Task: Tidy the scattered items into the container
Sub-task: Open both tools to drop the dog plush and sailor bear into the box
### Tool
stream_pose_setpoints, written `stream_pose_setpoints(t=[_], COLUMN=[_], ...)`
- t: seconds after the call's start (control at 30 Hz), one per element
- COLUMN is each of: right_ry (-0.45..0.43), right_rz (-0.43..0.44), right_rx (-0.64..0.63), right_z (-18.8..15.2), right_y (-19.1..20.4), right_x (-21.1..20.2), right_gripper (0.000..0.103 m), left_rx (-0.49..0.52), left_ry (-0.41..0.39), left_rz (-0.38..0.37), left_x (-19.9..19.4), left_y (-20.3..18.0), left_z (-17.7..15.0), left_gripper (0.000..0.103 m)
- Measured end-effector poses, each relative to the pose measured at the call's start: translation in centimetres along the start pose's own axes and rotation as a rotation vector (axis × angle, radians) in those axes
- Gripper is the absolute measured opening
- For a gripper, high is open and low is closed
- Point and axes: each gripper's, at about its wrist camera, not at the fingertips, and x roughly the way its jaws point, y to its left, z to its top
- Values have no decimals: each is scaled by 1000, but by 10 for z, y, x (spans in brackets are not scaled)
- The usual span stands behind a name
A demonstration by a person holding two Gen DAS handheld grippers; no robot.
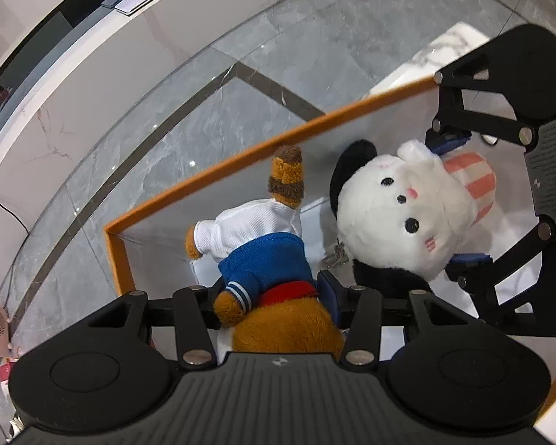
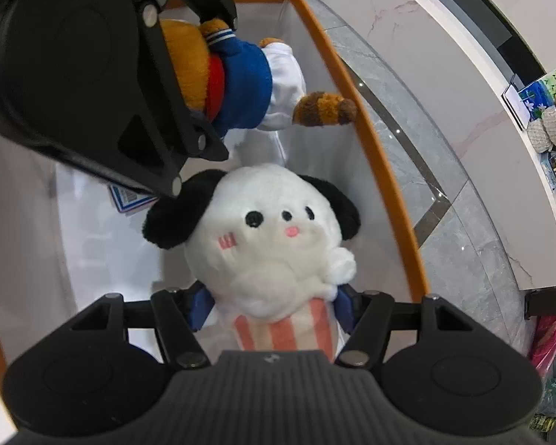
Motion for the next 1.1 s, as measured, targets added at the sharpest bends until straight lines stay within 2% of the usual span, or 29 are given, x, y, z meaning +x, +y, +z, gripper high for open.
stream_pose_setpoints(t=[0.33, 0.63, 0.8, 0.93, 1.1], right_ry=[18, 15, 12, -6, -22], right_rz=[11, 14, 3, -9, -29], right_rx=[5, 1, 1, 12, 9], right_z=[7, 5, 2, 0, -2], right_y=[5, 3, 3, 2, 2], right_x=[29, 30, 19, 2, -26], right_gripper=[66, 69, 72, 77, 77], left_rx=[-10, -28, -21, -17, -14], left_ry=[59, 55, 36, 28, 11], left_rz=[16, -13, -9, -3, 10], left_x=[22, 15, -3, -18, -40], left_y=[2, 9, 6, 4, 5], left_z=[2, 1, 1, 0, 2], left_gripper=[55, 55, 64, 64, 64])
